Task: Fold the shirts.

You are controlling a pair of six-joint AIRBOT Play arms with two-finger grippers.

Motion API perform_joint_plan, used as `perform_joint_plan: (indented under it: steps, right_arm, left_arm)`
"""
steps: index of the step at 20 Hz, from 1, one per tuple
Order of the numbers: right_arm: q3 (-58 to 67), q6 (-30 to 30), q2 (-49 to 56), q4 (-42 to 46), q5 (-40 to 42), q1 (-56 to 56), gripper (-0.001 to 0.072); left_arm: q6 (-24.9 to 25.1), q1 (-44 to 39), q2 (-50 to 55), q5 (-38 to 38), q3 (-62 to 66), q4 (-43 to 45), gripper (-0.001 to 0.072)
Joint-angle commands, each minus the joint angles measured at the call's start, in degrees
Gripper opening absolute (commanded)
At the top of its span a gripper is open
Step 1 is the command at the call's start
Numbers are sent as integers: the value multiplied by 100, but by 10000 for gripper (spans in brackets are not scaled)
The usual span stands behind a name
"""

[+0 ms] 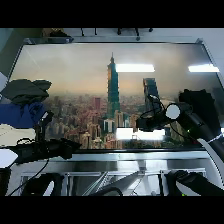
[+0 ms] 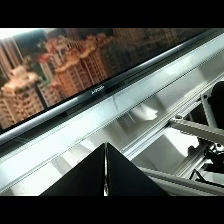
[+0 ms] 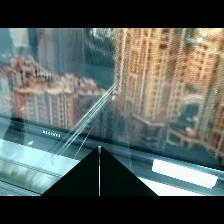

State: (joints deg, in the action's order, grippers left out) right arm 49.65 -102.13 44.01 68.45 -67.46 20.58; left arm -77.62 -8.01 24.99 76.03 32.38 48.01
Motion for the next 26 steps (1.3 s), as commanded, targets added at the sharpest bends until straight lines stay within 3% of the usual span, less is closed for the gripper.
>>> perform_joint_plan:
  steps: [1,14,19,22,24,25,26]
  right_arm:
    - [-2,-2,-4,0,-2,4,17]
    - [-2,-2,-4,0,-2,4,17]
    - [0,-4,-4,-70,2,4,18]
    - [0,-2,24,-59,17,4,17]
    - [-2,-2,35,-66,15,4,17]
    - [-2,-2,39,-79,31,4,17]
    - [-2,-2,44,-79,142,4,17]
  left_arm:
    - [2,-4,-4,0,-4,2,15]
    - [28,-4,-4,-74,-4,7,15]
    - [31,-2,-2,-1641,11,103,15]
    - [-9,507,535,-2562,610,1971,15]
    - [42,1292,1266,-3095,1342,2455,16]
    - [350,1749,1709,-3456,1703,2430,19]
    - [671,2120,2170,-3786,2028,2426,228]
